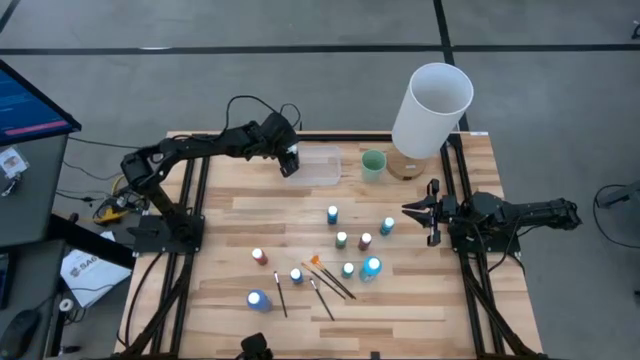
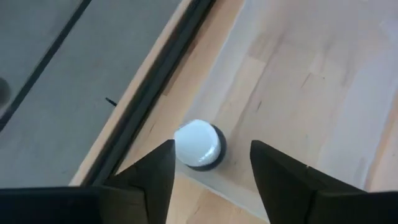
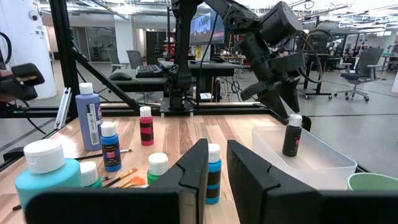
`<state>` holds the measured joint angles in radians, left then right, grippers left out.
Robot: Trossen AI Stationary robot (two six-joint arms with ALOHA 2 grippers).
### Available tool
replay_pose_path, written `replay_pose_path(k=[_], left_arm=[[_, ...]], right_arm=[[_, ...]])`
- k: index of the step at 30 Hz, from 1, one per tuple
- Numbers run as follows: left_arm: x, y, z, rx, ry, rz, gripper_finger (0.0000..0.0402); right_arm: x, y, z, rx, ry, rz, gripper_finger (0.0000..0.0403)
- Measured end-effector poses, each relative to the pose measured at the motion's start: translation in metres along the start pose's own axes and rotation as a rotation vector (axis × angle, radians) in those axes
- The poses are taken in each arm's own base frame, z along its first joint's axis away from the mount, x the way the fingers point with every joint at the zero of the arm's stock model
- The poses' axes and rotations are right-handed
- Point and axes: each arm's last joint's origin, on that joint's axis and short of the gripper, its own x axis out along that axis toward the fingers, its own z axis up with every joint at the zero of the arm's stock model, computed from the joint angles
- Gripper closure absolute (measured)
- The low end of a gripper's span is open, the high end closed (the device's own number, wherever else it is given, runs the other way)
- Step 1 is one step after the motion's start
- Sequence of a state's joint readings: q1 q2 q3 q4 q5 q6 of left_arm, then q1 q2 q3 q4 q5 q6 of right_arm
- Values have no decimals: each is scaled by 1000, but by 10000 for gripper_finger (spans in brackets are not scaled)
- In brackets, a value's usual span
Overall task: Pick & Place Paint Supplies
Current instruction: Put the small black paint bottle into the transparent bin, then put the large blue paint bottle into the transparent bin
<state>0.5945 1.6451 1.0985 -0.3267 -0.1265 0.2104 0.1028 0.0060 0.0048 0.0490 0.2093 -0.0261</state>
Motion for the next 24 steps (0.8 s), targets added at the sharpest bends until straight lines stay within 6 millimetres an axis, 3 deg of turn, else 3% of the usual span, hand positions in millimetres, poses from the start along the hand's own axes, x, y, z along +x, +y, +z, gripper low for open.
replay_pose_path(k=[4, 10, 16, 24], left_arm=[[-26, -2, 9, 5, -82, 4, 176], [-102, -17, 15, 33, -225, -36, 147], [-174, -48, -6, 18, -256, -182, 139], [-238, -107, -42, 132, -294, -546, 139]], right_arm=[[0, 0, 0, 0, 1, 0, 349], [0, 0, 0, 0, 0, 0, 349], [0, 0, 0, 0, 1, 0, 349], [0, 0, 0, 0, 0, -1, 349]])
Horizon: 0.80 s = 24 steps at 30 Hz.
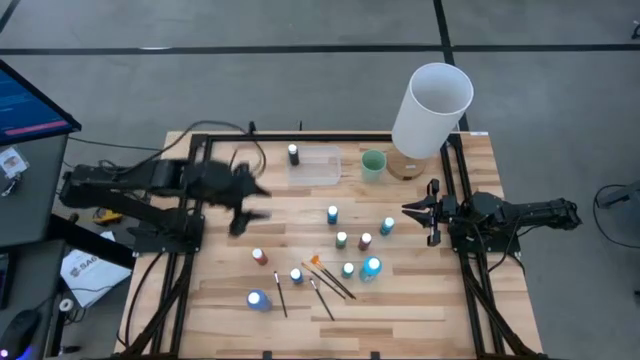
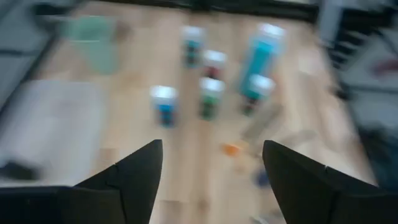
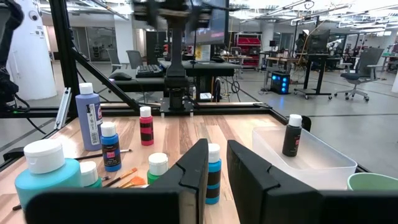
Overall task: Pick & Place Paint Supplies
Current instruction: Put the large blue paint bottle into the transparent bin
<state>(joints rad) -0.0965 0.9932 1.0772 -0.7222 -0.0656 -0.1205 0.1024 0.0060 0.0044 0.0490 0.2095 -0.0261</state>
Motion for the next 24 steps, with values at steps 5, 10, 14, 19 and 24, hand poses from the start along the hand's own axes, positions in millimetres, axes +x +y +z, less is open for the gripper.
replay_pose_path(k=[5, 10, 14, 19, 24], left_arm=[[6, -48, -26, 75, 48, -143, 141], [19, -85, -57, 131, -9, -204, 141], [25, -102, -74, 143, -85, -273, 141], [28, -113, -90, 130, -138, -331, 141], [34, -117, -105, 121, -184, -371, 141]], right_arm=[[0, 0, 0, 0, 0, 0, 349], [0, 0, 0, 0, 0, 0, 349], [0, 0, 0, 0, 0, 0, 349], [0, 0, 0, 0, -1, 1, 349], [0, 0, 0, 0, 0, 0, 349]])
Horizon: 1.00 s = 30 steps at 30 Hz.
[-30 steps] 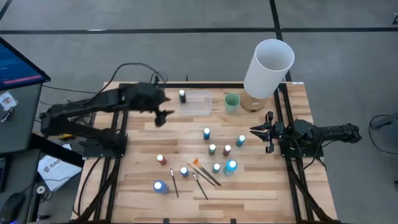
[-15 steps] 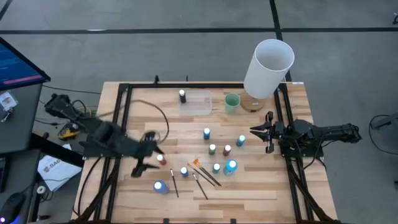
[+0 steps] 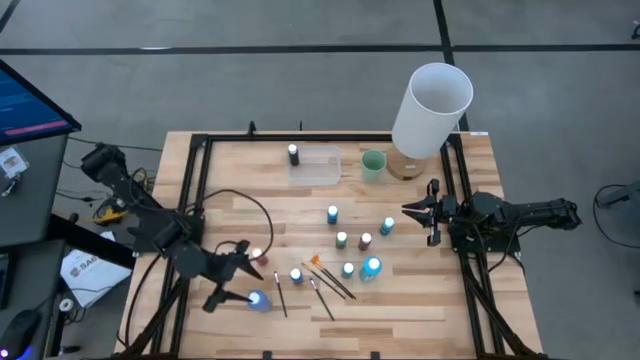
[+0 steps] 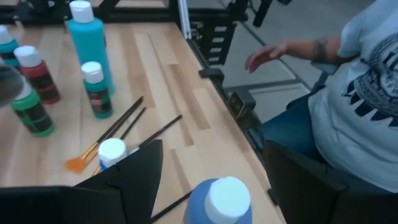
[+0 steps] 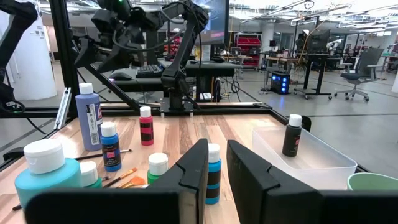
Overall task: Pick & Place Paint Supplies
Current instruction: Put the large blue paint bottle into the transparent bin
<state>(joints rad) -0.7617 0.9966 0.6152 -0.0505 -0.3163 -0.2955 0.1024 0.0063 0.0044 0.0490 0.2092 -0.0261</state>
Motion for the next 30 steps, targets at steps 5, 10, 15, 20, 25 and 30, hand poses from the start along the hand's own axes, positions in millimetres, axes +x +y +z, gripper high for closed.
replay_pose_path(k=[5, 10, 15, 20, 25, 30], left_arm=[[7, 3, -21, 6, 17, 9, 141], [15, 3, -33, -24, 24, 16, 141], [16, -2, -36, -5, 5, -14, 141], [13, -5, -36, 26, -1, -30, 141], [13, -4, -35, 97, -18, 26, 141], [14, 0, -34, 92, -25, 66, 141]], right_arm=[[0, 0, 0, 0, 0, 0, 349], [0, 0, 0, 0, -1, 0, 349], [0, 0, 0, 0, 0, 0, 349], [0, 0, 0, 0, 0, 0, 349], [0, 0, 0, 0, -1, 0, 349], [0, 0, 0, 0, 0, 0, 349]])
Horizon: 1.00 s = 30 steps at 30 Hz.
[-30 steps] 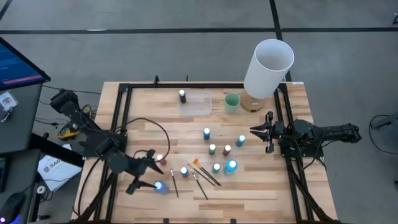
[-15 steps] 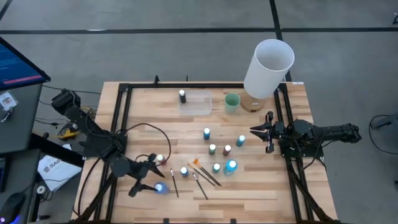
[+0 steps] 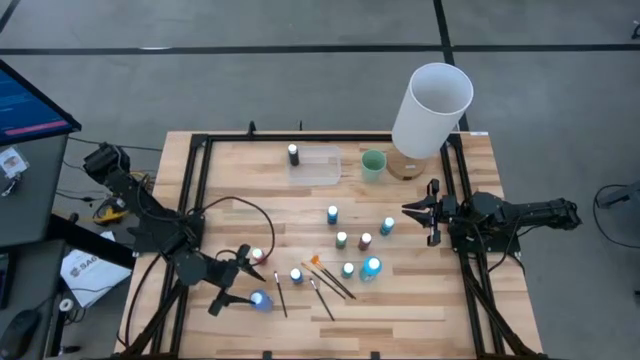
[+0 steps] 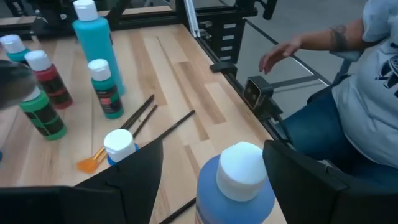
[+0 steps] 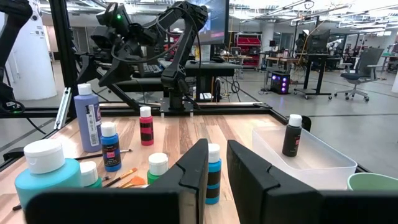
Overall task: Pick & Place Paint Supplies
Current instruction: Put the large blue paint bottle into the transparent bin
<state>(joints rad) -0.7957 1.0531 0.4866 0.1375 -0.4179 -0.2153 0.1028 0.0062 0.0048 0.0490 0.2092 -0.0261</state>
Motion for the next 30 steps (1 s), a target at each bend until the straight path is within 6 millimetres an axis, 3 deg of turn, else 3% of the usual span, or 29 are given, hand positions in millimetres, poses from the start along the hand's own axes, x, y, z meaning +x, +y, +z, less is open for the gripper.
replay_pose_path(k=[5, 16, 30], left_arm=[[0, 2, 1, -7, -1, 6, 141], [-19, 8, 15, -42, -105, 0, 141], [14, -3, -11, -4, 56, -4, 141]], right_arm=[[0, 0, 0, 0, 0, 0, 349], [0, 0, 0, 0, 0, 0, 349], [0, 0, 0, 0, 0, 0, 349]])
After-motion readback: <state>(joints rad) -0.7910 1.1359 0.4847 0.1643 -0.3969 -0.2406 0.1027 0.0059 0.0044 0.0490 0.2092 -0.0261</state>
